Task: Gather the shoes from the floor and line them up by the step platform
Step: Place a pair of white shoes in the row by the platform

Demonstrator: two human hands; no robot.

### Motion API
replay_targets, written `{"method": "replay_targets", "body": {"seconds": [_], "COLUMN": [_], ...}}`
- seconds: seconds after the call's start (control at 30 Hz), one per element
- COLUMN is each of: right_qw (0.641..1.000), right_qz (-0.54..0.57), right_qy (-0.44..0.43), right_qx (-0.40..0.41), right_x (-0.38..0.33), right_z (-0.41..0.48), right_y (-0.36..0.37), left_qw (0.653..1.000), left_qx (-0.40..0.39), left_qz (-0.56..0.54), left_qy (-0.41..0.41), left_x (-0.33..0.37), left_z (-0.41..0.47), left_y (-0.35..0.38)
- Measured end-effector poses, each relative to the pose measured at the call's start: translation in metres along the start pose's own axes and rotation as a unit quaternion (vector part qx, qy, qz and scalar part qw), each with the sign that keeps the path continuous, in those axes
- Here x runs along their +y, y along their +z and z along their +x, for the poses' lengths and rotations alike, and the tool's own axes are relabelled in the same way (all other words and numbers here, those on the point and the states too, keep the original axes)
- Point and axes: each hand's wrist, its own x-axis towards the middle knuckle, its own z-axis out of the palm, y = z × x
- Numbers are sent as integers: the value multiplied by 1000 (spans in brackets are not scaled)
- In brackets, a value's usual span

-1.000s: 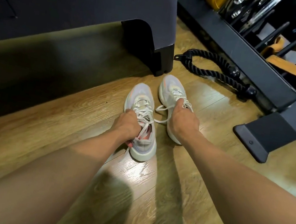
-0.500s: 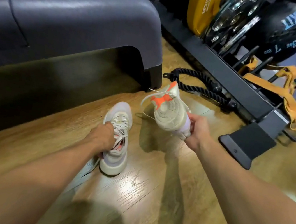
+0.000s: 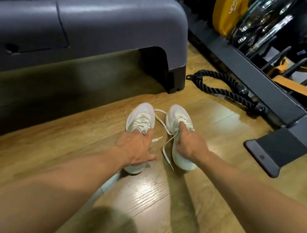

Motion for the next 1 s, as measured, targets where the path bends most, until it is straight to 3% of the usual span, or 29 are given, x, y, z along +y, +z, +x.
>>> {"method": "replay_targets", "body": {"seconds": [0.07, 0.2, 0.27, 0.37, 0.4, 0.43, 0.47, 0.57, 0.7, 0.77, 0.87, 1.0], "right_qw": [998, 976, 957, 955, 957, 960, 963, 963, 966, 968, 980, 989], "right_qz": [5, -95, -169, -198, -192, -174, -149, -92, -146, -143, -93, -33], "right_qy": [-48, -194, -231, -206, -206, -211, -222, -252, -207, -189, -170, -148], "right_qx": [-35, -2, 44, 81, 74, 56, 36, 20, -56, -82, -39, 1], "right_x": [-9, 0, 17, 36, 39, 42, 45, 59, 53, 39, 18, -9], "right_z": [-9, -23, -27, -30, -29, -29, -27, -27, -34, -35, -31, -21], "right_y": [12, 21, 17, 11, 10, 8, 6, -4, -3, 5, 11, 14], "left_qw": [1000, 964, 895, 695, 644, 619, 614, 656, 830, 891, 949, 983], "left_qx": [-11, 2, 45, 109, 107, 99, 92, 97, 178, 168, 94, 0], "left_qz": [-14, -258, -431, -695, -743, -766, -771, -736, -516, -413, -293, -170], "left_qy": [-1, -63, -108, -149, -148, -144, -138, -132, -117, -93, -74, -74], "left_x": [5, 2, -14, -48, -59, -68, -75, -79, -58, -44, -22, -16], "left_z": [-4, 0, 9, 11, 7, 3, 0, -1, 2, 1, -1, 4], "left_y": [7, 0, -25, -63, -70, -73, -74, -72, -58, -42, -13, 4]}}
